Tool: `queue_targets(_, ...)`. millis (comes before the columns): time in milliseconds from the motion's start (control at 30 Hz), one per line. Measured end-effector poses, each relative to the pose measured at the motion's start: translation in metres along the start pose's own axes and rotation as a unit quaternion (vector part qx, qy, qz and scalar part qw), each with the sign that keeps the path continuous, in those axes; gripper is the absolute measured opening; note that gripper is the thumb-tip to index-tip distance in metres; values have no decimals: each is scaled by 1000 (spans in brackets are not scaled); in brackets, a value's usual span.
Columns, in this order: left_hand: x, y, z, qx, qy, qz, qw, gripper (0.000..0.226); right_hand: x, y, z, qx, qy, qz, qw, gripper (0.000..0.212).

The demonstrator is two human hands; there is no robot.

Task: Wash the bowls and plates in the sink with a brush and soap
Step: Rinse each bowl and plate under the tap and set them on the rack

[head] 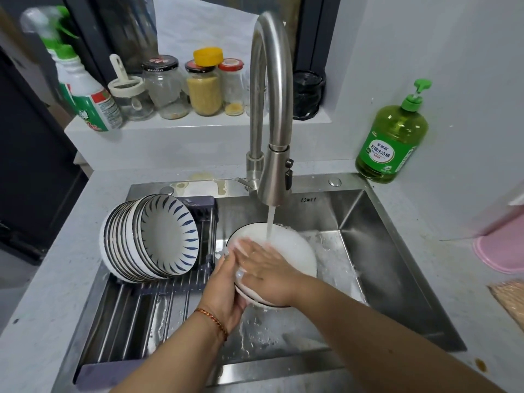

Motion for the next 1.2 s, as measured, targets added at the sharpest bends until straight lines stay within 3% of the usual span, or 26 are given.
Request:
queue_targets(200,-2,0,7,-21,24,-16,999,43,-36,10,16,5,86,-51,995,64)
queue_targets(300,0,-2,7,-37,27,-18,999,45,-34,16,27,-18,159,-42,986,81)
queue_targets(367,-1,-4,6,-44,18,-27,998,43,-40,24,29,-30,177,-59,982,80)
queue_targets(500,-15,-5,9,-67,-22,-58,996,33,-56,54,23,-46,100,-101,989,67)
queue_targets(600,-22,-9,9,-79,-33,-52,995,35,-47,75,19,-87,35,-51,994,72)
queue_targets(667,-23,-14,9,-82,-34,-41,995,39,-40,85,15,-114,56,-15,992,75)
queue_targets(733,-22,-17,5,-84,-35,-29,995,40,-37,92,15,-166,120,14,979,59)
queue_targets(900,-15,-25,-9,-92,-40,-1,995,40,-49,105,15,-240,71,39,967,26)
queue_targets(1067,-9,-26,-39,-67,-80,20,994,35,-38,115,27,-265,93,60,958,35)
queue_targets(1200,-2,-24,-60,-54,-135,19,989,27,-52,113,41,-273,-40,-38,961,39)
Point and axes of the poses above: each hand's wrist, its own y-axis away from the middle knuckle, its own z-axis out of the back of the hand, x = y × z, the point moved 9 cm from there along -y, towards the middle knuckle, and after that the axes turned 10 degrees about z, right-handed, at the moved point
